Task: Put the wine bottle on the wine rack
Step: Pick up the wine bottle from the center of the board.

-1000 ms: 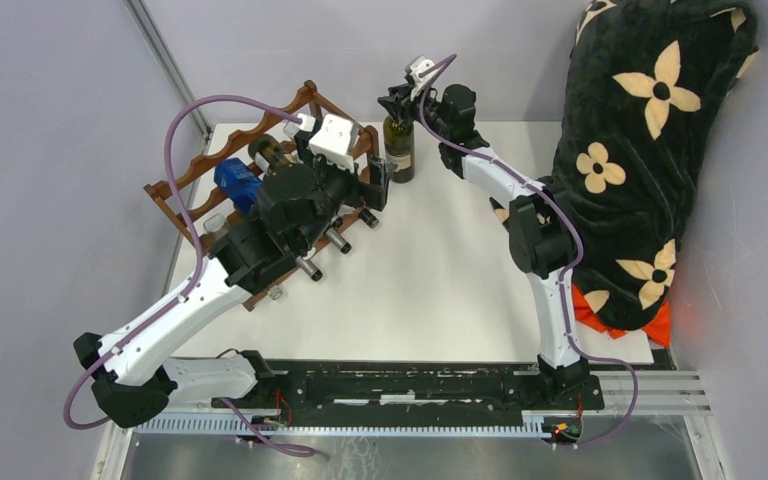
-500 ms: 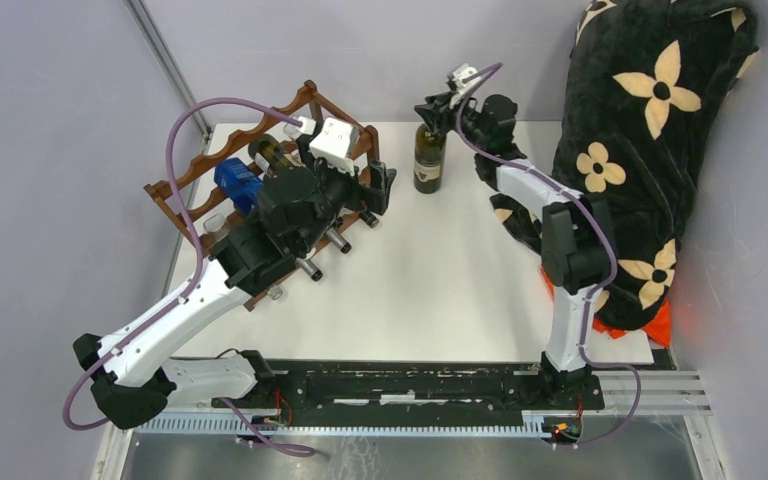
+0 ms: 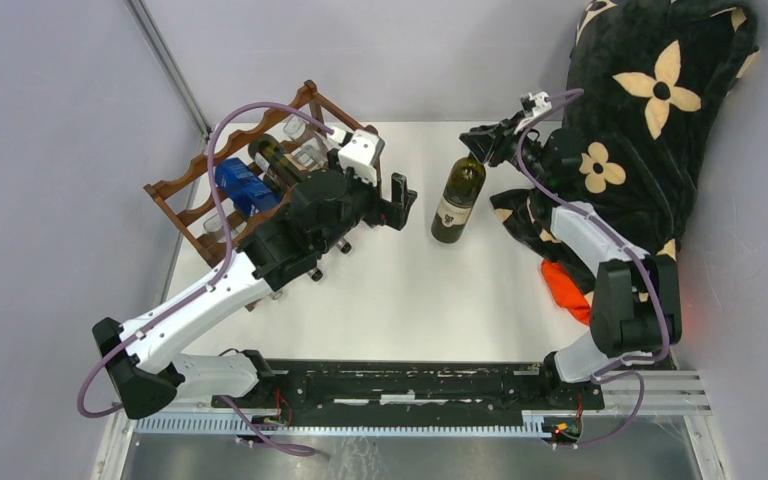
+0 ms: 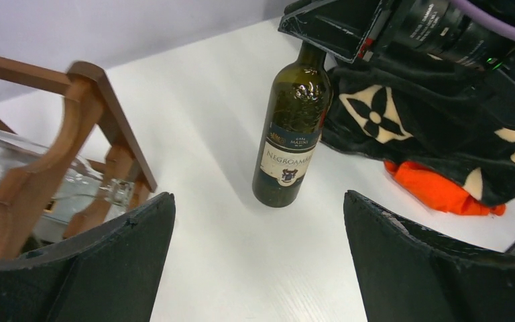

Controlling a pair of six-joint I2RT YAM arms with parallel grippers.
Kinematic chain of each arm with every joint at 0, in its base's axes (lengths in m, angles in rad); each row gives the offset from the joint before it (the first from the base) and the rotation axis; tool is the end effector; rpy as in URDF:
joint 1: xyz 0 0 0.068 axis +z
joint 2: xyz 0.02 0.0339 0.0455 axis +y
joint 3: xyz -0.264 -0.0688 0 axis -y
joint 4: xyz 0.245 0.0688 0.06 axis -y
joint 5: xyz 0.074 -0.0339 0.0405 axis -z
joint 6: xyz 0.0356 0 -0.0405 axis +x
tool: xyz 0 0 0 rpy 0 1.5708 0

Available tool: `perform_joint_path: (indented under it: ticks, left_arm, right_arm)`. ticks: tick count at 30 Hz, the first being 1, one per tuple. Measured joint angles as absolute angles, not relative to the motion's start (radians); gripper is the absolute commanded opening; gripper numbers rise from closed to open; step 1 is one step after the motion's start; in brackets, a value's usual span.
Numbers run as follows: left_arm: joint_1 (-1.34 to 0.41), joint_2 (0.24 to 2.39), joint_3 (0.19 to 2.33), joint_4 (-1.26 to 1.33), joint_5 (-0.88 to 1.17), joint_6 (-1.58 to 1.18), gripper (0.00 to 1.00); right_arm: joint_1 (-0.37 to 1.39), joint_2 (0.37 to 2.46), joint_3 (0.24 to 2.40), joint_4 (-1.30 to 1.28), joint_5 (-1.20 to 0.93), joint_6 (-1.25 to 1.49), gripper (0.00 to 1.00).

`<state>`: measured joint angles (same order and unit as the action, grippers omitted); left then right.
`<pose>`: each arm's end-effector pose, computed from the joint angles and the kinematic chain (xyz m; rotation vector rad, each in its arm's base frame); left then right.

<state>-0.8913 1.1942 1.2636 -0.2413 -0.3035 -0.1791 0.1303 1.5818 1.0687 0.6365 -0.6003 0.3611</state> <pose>0.1777 -0.2030 0.4174 0.3988 1.7177 -0.5204 0.3627 0.0678 0.3222 -0.3350 1.4874 0.8281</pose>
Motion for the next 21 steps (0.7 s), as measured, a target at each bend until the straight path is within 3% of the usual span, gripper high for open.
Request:
perform_joint_path:
  ticks: [21]
  left_arm:
    - [-0.891, 1.280, 1.148, -0.221, -0.147, -0.352, 1.00]
  right_arm:
    - [0.058, 1.296, 0.722, 0.642, -0.640, 0.659, 0.00]
